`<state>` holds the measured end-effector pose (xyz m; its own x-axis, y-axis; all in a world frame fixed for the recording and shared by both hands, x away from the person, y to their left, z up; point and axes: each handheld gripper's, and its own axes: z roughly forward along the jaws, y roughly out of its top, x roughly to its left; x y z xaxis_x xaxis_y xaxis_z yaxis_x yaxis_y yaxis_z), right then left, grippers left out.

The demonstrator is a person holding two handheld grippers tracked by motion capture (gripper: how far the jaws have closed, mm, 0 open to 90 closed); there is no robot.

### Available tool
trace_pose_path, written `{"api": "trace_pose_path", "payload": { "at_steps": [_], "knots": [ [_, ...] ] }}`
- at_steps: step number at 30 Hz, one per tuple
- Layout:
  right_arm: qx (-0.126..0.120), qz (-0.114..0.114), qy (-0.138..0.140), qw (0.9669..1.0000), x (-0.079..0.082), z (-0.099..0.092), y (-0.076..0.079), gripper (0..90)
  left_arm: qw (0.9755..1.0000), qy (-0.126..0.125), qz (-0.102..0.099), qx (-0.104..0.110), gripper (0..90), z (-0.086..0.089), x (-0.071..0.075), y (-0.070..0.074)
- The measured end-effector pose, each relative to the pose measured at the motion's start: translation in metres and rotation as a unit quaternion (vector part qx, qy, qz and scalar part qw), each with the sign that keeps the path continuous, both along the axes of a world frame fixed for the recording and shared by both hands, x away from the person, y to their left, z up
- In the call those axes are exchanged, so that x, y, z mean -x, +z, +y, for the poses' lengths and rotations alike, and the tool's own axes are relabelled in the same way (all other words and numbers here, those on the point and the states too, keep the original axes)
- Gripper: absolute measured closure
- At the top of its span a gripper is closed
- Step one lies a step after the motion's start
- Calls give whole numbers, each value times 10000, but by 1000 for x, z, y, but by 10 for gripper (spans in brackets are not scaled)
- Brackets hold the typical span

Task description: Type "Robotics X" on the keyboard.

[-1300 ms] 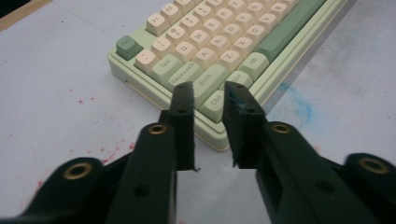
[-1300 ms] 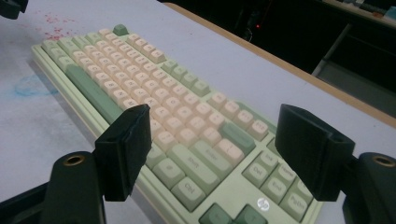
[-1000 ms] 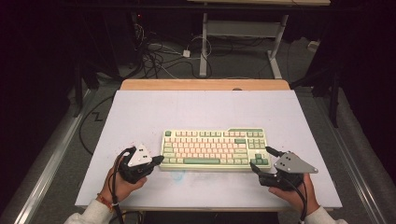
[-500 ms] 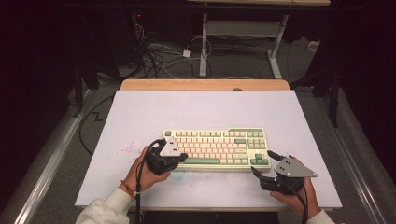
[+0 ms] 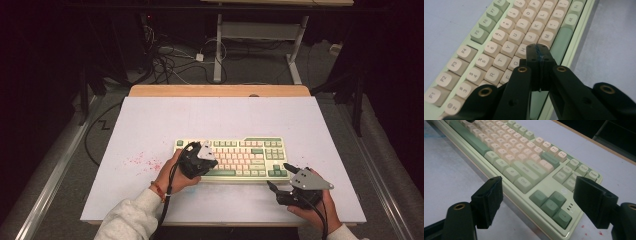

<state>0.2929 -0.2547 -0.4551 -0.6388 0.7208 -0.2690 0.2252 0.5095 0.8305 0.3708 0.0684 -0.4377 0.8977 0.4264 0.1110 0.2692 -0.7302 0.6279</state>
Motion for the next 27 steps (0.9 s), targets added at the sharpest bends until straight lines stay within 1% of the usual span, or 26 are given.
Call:
{"api": "trace_pose_path", "payload": {
  "at_steps": [1, 3, 11, 14, 15, 16, 18, 21, 24, 25, 27],
  "knots": [
    [-11, 5, 0, 10000, 0, 0, 0, 241, 10000, -16, 33, -34, 869, -2, -1, -1],
    [2, 2, 1, 10000, 0, -1, 0, 242, 9999, -5, 12, -146, 868, -5, -2, -3],
    [25, 17, 30, 10000, 0, 0, -1, 242, 9998, 20, 22, -193, 866, -9, -7, -6],
    [52, 32, 40, 10000, 0, 1, -1, 242, 9997, 14, 51, -254, 868, -11, -8, -8],
    [49, 36, 54, 10000, 0, 1, -1, 242, 9995, 8, 70, -309, 873, -12, -9, -9],
    [68, 38, 65, 9999, 0, 1, -1, 241, 9994, 5, 38, -347, 874, -14, -9, -11],
    [95, 30, 74, 9999, 1, 2, -1, 242, 9994, -6, -8, -355, 873, -14, -8, -10],
    [93, 21, 79, 9999, 1, 1, -1, 242, 9998, 34, -59, -212, 866, -11, -8, -6],
    [65, 11, 61, 10000, 1, 0, 0, 243, 9998, 76, -190, -50, 861, -5, -6, 0],
    [62, -3, 59, 10000, 1, 0, 1, 243, 9997, 103, -236, 4, 839, -2, -5, 3],
    [65, -2, 51, 10000, 1, 0, 1, 244, 9993, 60, -325, 158, 826, 4, -2, 7]
  ]
}}
